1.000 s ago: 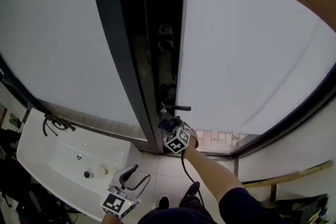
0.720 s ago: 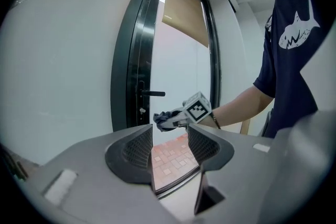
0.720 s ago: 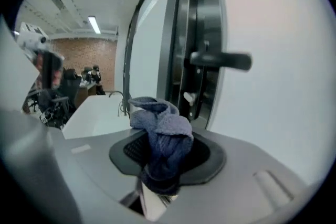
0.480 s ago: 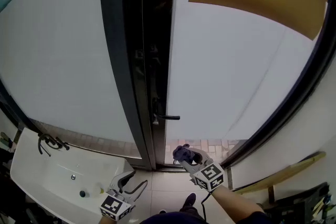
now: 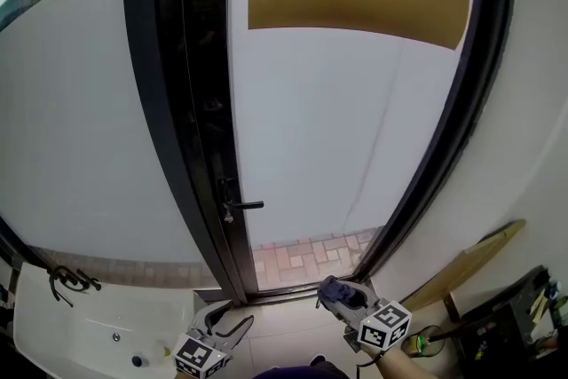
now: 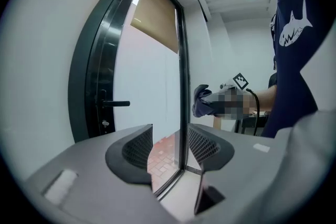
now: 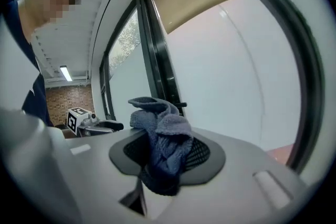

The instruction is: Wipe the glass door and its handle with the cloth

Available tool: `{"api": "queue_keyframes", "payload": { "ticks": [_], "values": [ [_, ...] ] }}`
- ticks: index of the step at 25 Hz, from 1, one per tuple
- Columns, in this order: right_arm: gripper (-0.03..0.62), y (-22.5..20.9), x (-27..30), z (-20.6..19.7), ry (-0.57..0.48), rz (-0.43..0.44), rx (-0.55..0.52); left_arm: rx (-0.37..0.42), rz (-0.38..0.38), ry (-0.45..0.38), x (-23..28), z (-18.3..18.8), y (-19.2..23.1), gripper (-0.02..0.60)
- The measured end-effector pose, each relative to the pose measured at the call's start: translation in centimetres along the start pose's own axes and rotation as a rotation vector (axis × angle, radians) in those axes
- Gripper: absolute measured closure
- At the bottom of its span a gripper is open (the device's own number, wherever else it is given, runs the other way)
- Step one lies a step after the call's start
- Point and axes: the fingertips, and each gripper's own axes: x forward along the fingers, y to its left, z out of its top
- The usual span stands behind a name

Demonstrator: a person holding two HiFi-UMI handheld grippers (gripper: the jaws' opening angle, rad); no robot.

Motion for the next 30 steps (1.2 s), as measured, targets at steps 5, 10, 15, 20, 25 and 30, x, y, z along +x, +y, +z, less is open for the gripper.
{"api": "queue_keyframes", "payload": {
  "ticks": [5, 10, 15, 20, 25, 30],
  "values": [
    [0.454, 0.9, -3.1, -1.2, -0.023, -0.001, 0.061, 0.01, -0.037, -0.006, 0.5, 0.3, -2.8, 0.376],
    [0.454, 1.7, -6.0, -1.3, -0.049, -0.002, 0.06, 0.004, -0.034, 0.002, 0.2, 0.0, -5.7, 0.376],
    [0.454, 3.0, -9.9, -2.1, -0.039, 0.021, 0.041, 0.0, -0.047, 0.003, -0.3, 0.7, -10.6, 0.376],
    [0.454, 3.9, -13.8, -3.5, -0.021, 0.033, 0.042, -0.009, -0.038, 0.006, -1.6, 0.5, -14.6, 0.376],
    [0.454, 5.4, -16.8, -4.7, -0.036, 0.034, 0.053, -0.007, -0.012, 0.031, -3.9, -0.2, -17.6, 0.376],
    [0.454, 6.7, -19.1, -5.8, -0.037, 0.048, 0.045, 0.007, -0.01, 0.025, -5.4, 0.0, -20.7, 0.376]
  ]
}}
